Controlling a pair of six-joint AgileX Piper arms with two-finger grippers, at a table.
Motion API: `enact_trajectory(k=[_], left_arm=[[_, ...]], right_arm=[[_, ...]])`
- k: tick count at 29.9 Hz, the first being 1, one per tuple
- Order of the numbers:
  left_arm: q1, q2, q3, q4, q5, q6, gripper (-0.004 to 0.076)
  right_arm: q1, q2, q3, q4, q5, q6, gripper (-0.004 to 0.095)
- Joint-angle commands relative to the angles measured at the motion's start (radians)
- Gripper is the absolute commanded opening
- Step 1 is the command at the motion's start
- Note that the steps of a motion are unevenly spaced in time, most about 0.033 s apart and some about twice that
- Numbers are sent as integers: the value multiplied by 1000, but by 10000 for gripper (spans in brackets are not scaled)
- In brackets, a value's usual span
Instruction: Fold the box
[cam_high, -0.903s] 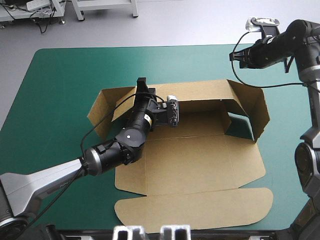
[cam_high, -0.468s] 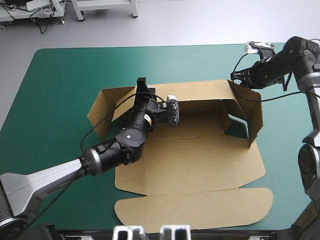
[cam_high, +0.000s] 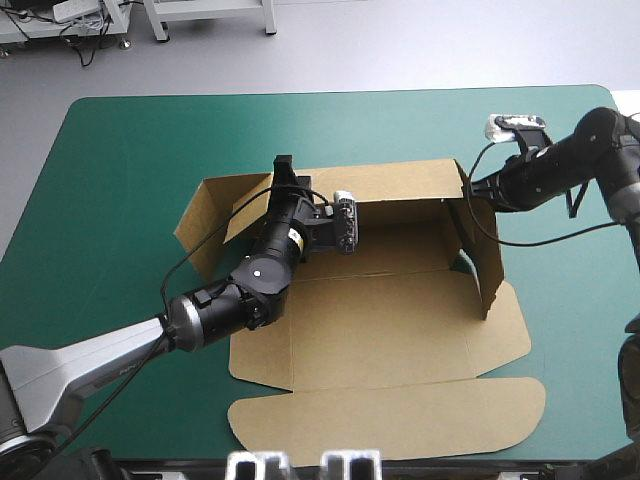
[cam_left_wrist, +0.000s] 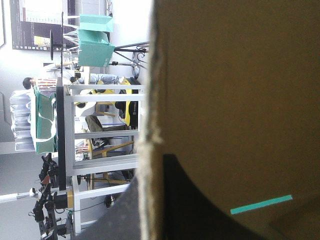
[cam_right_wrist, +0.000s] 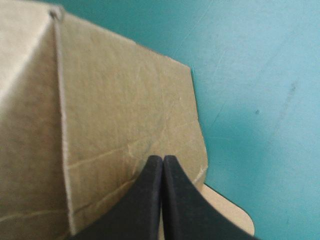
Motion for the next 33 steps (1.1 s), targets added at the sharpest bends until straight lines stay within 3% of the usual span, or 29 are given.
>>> enact_trajectory(k=[1, 8, 16, 28, 33], left_arm=[[-8, -42, -27, 34, 10, -17, -10], [-8, -42, -27, 31, 10, -32, -10], [-8, -22, -27, 27, 15, -39, -10], [-8, 12, -27, 30, 23, -39, -10], [-8, 12, -27, 32, 25, -39, -10]], right_arm=[[-5, -95, 109, 75, -119, -80, -20], [-5, -186, 363, 273, -368, -299, -20], [-5, -201, 435, 398, -448, -494, -20], [-5, -299, 435, 159, -413, -492, 2], [-5, -301, 435, 105, -407, -501, 217]])
